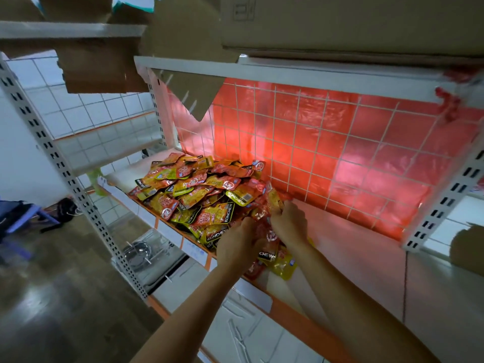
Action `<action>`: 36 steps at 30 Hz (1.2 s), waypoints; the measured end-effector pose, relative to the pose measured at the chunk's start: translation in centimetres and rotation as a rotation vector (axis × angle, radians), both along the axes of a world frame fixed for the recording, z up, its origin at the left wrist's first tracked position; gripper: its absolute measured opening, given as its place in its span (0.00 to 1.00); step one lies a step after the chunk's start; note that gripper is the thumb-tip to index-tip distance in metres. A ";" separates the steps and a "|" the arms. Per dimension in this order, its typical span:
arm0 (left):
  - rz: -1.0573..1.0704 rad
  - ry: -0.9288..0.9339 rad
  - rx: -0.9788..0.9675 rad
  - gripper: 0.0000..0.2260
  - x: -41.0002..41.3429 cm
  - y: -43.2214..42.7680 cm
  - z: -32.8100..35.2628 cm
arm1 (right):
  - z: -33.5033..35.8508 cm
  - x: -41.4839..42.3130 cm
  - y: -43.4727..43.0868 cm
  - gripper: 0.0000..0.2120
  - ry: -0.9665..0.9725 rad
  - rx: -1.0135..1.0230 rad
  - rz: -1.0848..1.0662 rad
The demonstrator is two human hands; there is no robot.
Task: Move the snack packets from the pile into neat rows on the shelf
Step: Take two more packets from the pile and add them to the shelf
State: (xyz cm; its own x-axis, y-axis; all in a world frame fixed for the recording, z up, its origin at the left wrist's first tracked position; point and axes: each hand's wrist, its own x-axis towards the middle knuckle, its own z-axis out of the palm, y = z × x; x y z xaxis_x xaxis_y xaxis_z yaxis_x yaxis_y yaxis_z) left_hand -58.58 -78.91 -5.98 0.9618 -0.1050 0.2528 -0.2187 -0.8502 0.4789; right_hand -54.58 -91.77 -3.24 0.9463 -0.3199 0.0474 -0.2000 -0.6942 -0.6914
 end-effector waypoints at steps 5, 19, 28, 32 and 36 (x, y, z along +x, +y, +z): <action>0.028 0.110 -0.337 0.25 0.0 -2.4 0.6 | -0.4 -2.0 -4.3 0.11 -0.087 0.194 -0.152; -0.121 0.429 -0.846 0.09 -4.9 -18.4 1.5 | -1.2 -13.9 -18.6 0.14 -0.151 0.552 -0.388; -0.317 0.573 -0.744 0.13 -14.8 -30.3 1.0 | -1.7 -27.3 -29.3 0.13 -0.176 0.573 -0.545; -0.420 0.640 -0.742 0.12 -20.8 -35.5 2.1 | -1.7 -33.6 -33.9 0.12 -0.197 0.572 -0.580; -0.495 0.684 -0.743 0.15 -26.6 -40.4 2.4 | -1.8 -40.0 -38.2 0.19 -0.247 0.499 -0.665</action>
